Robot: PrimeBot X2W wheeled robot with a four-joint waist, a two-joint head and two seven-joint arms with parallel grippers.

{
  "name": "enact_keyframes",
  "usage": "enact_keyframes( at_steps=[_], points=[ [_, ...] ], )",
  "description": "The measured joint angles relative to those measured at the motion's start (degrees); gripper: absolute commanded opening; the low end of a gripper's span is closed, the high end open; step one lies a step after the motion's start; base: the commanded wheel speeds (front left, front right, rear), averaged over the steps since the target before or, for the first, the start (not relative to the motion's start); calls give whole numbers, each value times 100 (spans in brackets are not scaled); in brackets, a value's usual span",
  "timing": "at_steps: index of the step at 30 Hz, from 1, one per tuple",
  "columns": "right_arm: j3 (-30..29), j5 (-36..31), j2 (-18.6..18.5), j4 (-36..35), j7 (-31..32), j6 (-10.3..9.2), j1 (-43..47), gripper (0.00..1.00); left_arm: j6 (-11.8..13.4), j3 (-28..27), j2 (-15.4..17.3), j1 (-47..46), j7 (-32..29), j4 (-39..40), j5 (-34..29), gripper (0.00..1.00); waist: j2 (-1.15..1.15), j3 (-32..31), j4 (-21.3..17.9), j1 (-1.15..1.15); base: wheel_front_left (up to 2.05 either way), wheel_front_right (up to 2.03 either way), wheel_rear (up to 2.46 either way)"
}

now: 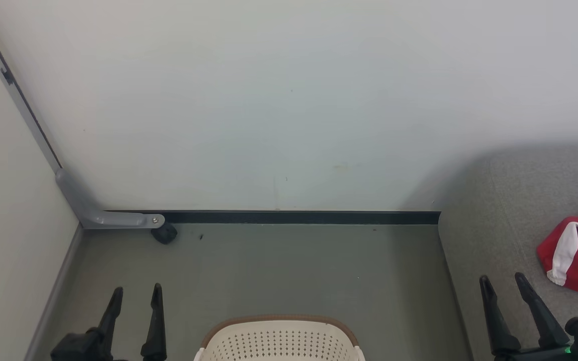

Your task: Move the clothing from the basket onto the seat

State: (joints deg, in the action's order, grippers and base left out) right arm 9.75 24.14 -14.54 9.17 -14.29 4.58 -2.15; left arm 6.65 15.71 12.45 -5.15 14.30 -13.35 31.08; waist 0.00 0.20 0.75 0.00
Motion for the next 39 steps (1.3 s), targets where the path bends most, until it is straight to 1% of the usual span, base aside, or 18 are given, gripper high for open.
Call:
enact_keyframes(
  at_steps=[1, 7, 12, 16, 25, 39],
  points=[
    [1, 0, 8, 15, 2, 3, -1, 0, -1, 5, -10, 7, -1, -10, 1, 0, 0, 0, -10, 0, 0, 0, 0],
    [87, 12, 205, 367, 27, -1, 291, 0, -11, 74, -152, 268, -13, -331, 31, 0, 0, -1, -12, 0, 0, 0, 0],
    [21, 179, 240, 401, 97, -1, 297, 0, -20, -10, -187, 302, -100, -337, 176, 0, 0, -1, -14, 0, 0, 0, 0],
    [-58, 478, 277, 416, 186, -1, 292, 0, -116, -97, -209, 301, -186, -338, 455, 0, 0, -2, -17, 0, 0, 0, 0],
    [-235, 1114, 369, 458, 415, 4, 269, 0, -220, -297, -290, 299, -408, -341, 939, 0, 0, -3, -23, 0, 0, 0, 0],
    [-508, 2095, 519, 522, 713, 32, 191, 0, -421, -616, -408, 294, -714, -347, 1890, 0, 0, -5, -33, 0, 0, 0, 0]
  ],
)
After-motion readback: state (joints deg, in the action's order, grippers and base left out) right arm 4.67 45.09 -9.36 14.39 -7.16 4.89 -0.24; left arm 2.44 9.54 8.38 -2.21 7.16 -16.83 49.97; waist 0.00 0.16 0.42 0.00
